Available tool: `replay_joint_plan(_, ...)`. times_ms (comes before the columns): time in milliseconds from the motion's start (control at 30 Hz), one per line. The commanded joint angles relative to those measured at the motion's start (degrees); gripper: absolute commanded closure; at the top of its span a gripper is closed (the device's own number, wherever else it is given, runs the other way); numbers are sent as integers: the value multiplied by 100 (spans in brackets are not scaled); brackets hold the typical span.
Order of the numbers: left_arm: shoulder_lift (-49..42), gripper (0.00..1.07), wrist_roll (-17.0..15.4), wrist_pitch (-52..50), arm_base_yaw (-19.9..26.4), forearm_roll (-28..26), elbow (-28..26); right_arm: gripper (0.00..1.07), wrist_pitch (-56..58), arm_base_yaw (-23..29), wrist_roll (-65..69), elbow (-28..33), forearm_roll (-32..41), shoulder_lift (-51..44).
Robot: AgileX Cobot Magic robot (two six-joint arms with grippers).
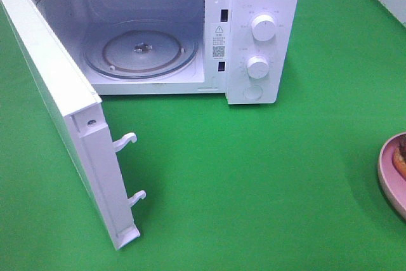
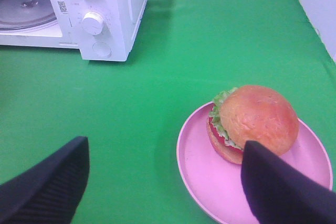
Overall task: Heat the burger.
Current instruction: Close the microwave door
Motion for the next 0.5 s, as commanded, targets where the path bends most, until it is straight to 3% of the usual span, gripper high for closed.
replay_joint_plan(33,-29,4,-29,-34,23,-6,29,31,-6,-46,57,0,-6,-155)
replay_joint_plan(500,-29,4,-29,-34,23,-6,29,31,-6,-46,52,0,-6,-155)
